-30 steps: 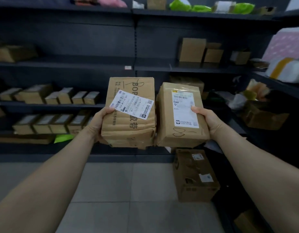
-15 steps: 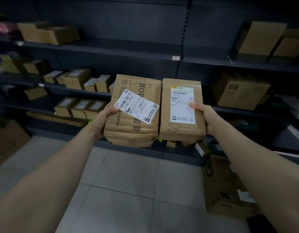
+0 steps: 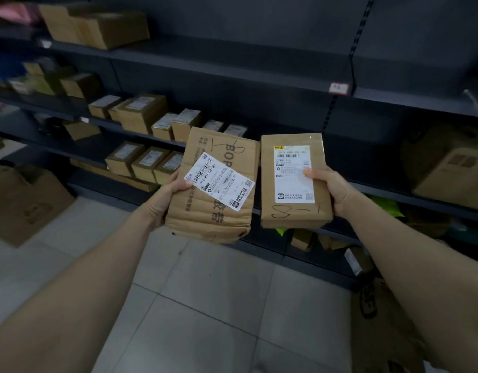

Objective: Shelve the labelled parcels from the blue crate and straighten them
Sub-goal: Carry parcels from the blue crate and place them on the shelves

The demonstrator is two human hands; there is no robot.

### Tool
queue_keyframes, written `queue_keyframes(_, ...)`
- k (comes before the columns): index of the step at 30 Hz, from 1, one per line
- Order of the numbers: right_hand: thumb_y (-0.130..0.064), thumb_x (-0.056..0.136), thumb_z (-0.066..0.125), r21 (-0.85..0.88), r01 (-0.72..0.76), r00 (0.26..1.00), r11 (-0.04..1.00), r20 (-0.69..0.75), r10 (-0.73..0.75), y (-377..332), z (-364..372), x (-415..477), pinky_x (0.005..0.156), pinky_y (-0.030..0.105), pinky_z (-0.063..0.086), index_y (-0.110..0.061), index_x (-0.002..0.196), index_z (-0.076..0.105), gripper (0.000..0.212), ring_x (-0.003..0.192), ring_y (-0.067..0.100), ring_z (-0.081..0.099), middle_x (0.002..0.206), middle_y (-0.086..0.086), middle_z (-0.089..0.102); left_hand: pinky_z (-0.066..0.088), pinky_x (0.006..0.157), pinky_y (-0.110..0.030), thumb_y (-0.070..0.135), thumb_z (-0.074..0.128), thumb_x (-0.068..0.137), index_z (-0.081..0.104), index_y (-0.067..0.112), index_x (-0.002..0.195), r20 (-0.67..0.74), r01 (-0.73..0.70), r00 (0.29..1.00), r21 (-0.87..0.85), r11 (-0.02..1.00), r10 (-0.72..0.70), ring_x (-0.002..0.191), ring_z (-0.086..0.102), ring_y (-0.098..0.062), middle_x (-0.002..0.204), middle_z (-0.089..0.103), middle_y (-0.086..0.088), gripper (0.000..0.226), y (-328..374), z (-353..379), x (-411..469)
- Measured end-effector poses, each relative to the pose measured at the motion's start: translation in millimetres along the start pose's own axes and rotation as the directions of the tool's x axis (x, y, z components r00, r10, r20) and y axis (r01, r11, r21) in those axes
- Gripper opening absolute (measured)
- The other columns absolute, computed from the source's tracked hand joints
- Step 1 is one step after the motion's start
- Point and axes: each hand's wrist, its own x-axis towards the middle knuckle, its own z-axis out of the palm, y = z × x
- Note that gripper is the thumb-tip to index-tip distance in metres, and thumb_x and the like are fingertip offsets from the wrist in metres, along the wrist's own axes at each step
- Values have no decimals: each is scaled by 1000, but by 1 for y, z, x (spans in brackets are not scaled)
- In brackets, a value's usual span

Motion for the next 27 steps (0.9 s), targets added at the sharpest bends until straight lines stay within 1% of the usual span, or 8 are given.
queue_keyframes(3,-13,82,69,-22,-15,1000,1000,8,15,-2,7,28,62,39,59,-28,117,58,40,87,26,73,101,6,75,58,61,-32,31,66,73,51,20,133,-4,19,1000,7,1000,-19,85,72,-22,104,73,-8,63,1,-12,21)
queue_keyframes(5,-13,81,70,-43,-30,999,999,12,31,-3,12,43,67,42,59,-27,120,57,43,91,28,72,104,7,74,58,62,-32,31,66,73,52,21,131,-3,17,1000,4,1000,-17,84,72,-23,103,74,-8,60,2,-22,32)
queue_keyframes(9,-15,79,72,-86,-19,1000,996,-1,19,-14,31,71,79,48,57,-27,125,56,50,97,30,70,107,7,73,58,61,-32,28,65,73,56,32,120,14,-2,1000,-8,1000,2,82,73,-21,98,75,-4,48,14,-48,54)
queue_keyframes(15,-17,78,73,-98,8,999,995,-38,-12,-25,80,99,77,46,57,-29,126,56,51,96,28,71,106,5,74,58,61,-33,30,66,71,54,32,121,50,10,999,34,999,-12,82,73,-22,98,75,-5,52,50,-98,86)
queue_keyframes(18,-18,79,73,-92,26,998,995,-46,-30,-31,107,111,76,45,57,-30,126,56,51,95,28,71,105,5,74,57,64,-35,32,67,71,53,30,125,67,-9,998,60,998,5,87,72,-24,105,73,-9,57,72,-127,101)
queue_keyframes(22,-18,78,74,-99,38,998,994,-55,-44,-32,137,126,73,43,58,-31,127,55,54,94,27,72,104,4,75,58,62,-33,33,67,73,56,37,117,92,-50,995,60,997,44,85,73,-21,101,74,-4,45,88,-157,117)
queue_keyframes(25,-18,77,75,-91,19,997,996,-76,-26,-26,150,135,68,42,59,-31,128,54,57,91,26,72,104,4,75,58,63,-33,32,66,74,57,36,116,94,-52,995,62,997,46,85,72,-20,100,75,-3,44,91,-173,128)
queue_keyframes(27,-19,76,75,-101,0,995,995,-103,-11,-22,154,139,70,44,59,-32,128,53,58,92,28,72,105,5,74,58,65,-35,34,66,73,58,35,115,101,-40,994,64,997,34,86,72,-21,100,74,-4,42,92,-181,134)
